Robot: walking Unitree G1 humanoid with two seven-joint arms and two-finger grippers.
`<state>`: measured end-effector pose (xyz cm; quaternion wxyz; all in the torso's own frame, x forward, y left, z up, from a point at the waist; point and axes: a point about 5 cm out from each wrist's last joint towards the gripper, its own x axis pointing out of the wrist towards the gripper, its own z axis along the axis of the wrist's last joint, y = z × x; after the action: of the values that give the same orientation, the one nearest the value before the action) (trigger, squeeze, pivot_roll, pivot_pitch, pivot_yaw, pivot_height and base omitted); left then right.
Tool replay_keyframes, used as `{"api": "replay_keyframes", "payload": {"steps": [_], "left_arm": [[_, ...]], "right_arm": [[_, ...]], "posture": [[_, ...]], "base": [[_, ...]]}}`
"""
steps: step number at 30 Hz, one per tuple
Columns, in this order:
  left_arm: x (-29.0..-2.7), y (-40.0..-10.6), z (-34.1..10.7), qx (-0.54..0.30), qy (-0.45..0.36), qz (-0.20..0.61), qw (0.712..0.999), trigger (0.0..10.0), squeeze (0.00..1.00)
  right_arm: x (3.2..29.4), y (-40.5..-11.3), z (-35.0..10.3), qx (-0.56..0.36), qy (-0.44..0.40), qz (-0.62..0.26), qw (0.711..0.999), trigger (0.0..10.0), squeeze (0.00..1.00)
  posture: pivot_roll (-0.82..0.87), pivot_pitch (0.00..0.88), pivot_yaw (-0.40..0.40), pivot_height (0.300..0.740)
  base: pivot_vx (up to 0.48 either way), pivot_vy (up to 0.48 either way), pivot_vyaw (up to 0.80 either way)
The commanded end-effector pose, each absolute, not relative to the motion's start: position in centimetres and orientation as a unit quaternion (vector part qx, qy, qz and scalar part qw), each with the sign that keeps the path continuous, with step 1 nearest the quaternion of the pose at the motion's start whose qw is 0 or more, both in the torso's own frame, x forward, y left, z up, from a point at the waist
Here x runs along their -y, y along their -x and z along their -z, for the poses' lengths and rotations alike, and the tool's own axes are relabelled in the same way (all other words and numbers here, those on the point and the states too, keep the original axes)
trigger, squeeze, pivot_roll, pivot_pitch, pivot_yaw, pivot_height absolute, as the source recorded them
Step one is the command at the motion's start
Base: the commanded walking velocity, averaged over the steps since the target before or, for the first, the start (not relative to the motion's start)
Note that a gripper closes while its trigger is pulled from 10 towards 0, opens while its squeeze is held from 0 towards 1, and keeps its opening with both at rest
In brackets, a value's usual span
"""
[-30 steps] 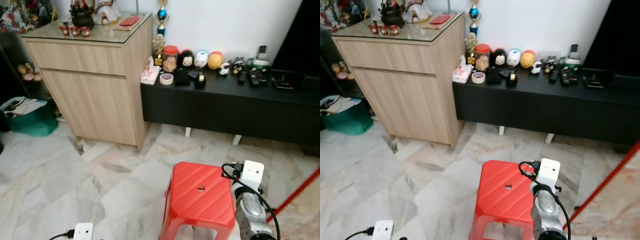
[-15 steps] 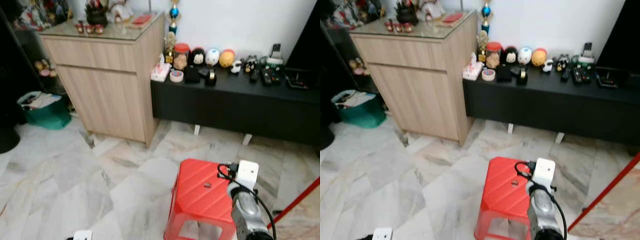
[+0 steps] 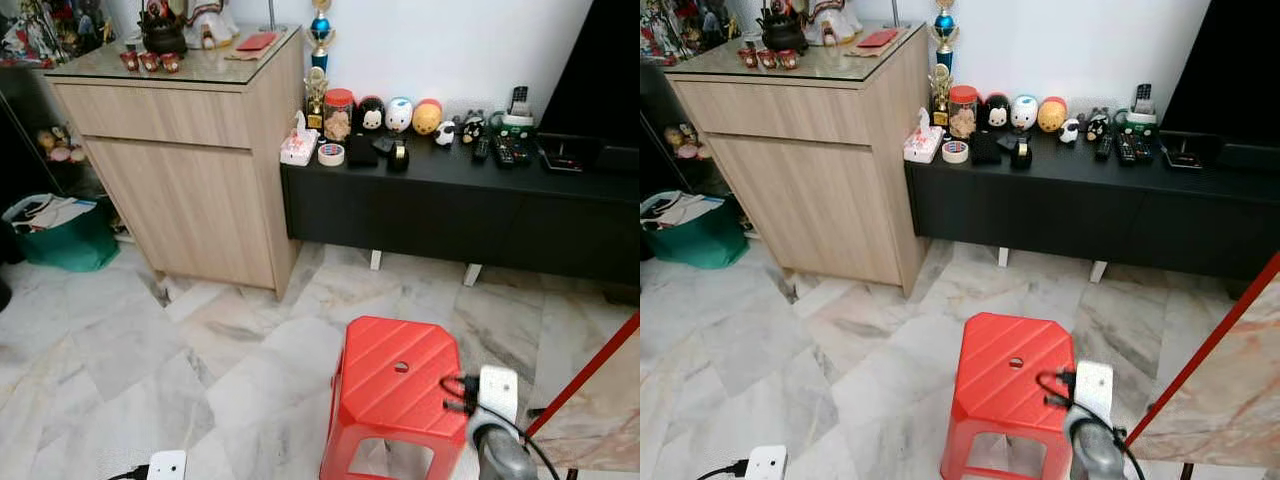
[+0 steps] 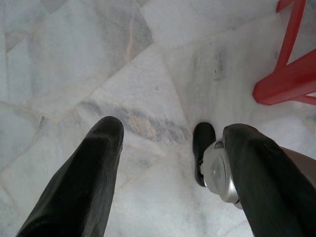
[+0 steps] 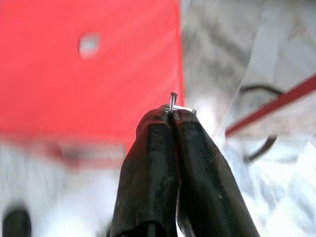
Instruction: Hang keys on a hook
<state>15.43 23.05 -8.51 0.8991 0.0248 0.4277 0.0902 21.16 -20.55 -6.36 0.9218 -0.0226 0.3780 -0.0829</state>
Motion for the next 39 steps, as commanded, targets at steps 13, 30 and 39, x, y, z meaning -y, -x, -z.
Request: {"api": "replay_keyframes", "payload": {"steps": [13, 30, 39], "left_arm": [[-22.9, -14.8, 8.9, -0.447, -0.026, -0.089, 0.89, 10.0, 0.0], [-23.0, -14.7, 8.9, -0.446, -0.028, -0.091, 0.89, 10.0, 0.0], [-23.0, -15.0, 8.8, -0.442, -0.028, -0.092, 0.892, 10.0, 0.0]], "right_arm": [[19.9, -19.3, 7.6, -0.42, 0.018, 0.096, 0.902, 10.0, 0.0], [20.2, -19.1, 7.7, -0.419, -0.003, 0.109, 0.901, 10.0, 0.0], [20.1, -18.8, 7.9, -0.427, -0.002, 0.104, 0.898, 10.0, 0.0]], "posture": [[0.02, 0.0, -0.016, 0.737], [0.02, 0.0, -0.014, 0.737], [0.02, 0.0, -0.014, 0.737]], "base": [[0.0, -0.085, 0.0], [0.0, -0.242, -0.2], [0.0, -0.352, 0.0]]}}
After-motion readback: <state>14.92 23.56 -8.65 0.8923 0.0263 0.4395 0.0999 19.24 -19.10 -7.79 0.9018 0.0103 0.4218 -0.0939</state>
